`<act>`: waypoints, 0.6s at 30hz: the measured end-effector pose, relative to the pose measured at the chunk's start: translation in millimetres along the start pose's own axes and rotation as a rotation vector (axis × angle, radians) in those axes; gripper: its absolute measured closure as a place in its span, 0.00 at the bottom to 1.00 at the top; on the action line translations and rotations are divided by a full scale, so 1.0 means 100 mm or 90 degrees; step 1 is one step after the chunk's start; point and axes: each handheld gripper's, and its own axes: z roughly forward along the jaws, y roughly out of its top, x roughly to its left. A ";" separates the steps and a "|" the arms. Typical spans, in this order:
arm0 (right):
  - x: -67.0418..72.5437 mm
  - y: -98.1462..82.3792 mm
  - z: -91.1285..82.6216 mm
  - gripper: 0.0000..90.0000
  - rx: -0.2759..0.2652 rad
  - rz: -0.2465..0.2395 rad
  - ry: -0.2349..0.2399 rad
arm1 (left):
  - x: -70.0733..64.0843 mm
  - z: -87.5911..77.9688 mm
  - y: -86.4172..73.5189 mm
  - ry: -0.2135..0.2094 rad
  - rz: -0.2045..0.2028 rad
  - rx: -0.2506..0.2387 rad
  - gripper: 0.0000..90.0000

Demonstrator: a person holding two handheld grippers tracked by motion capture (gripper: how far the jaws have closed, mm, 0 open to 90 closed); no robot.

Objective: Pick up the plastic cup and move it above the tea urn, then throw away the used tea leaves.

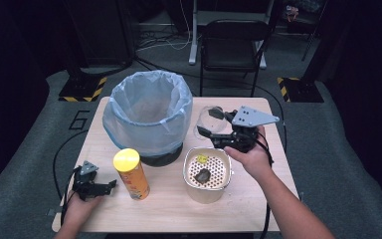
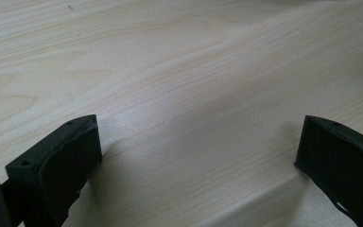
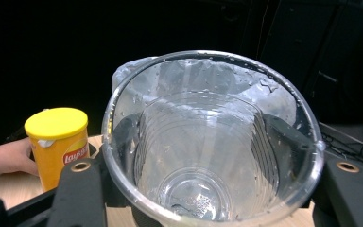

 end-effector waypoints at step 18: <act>-0.16 0.52 0.30 0.40 0.004 0.024 -0.020 | -0.01 0.01 -0.01 0.004 -0.002 -0.010 0.01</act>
